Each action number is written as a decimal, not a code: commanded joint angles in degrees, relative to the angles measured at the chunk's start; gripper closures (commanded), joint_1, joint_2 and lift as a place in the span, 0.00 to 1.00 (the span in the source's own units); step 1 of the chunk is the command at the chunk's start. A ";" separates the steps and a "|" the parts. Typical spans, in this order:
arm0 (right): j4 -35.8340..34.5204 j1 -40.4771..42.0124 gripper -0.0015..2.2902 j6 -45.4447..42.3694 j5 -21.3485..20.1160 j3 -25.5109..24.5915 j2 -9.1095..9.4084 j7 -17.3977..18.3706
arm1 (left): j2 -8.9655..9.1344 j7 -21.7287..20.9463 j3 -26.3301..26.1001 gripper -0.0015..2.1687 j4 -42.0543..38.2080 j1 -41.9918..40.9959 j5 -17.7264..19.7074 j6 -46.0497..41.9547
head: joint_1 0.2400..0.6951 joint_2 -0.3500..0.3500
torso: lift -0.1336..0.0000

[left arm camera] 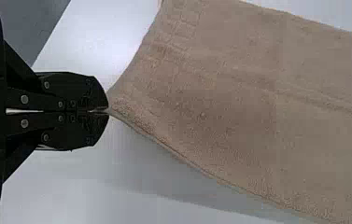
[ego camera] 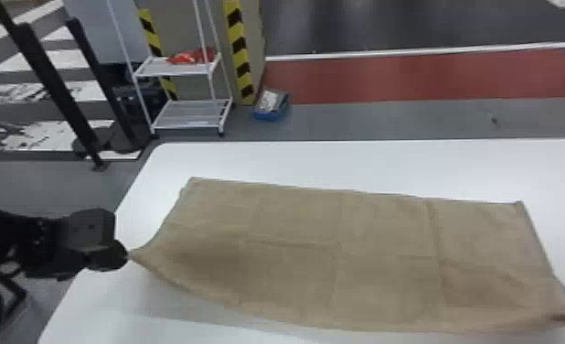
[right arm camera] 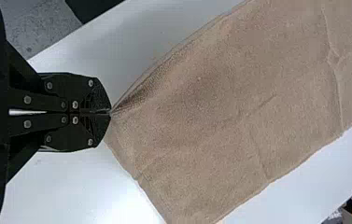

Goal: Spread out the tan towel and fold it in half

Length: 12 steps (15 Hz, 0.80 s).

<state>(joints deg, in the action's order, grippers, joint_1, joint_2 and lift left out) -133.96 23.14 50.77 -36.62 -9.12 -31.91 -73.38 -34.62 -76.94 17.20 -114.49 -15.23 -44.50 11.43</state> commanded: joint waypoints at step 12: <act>17.68 -24.89 0.71 13.88 6.30 3.05 1.15 -4.95 | 2.11 -4.01 -17.37 0.61 20.01 29.03 -6.13 2.95 | 1.00 0.57 | 0.07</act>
<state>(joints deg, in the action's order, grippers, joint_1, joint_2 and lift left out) -119.18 0.74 64.45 -30.59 -6.77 -31.22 -78.14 -33.03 -81.20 0.89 -97.07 11.73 -49.87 14.38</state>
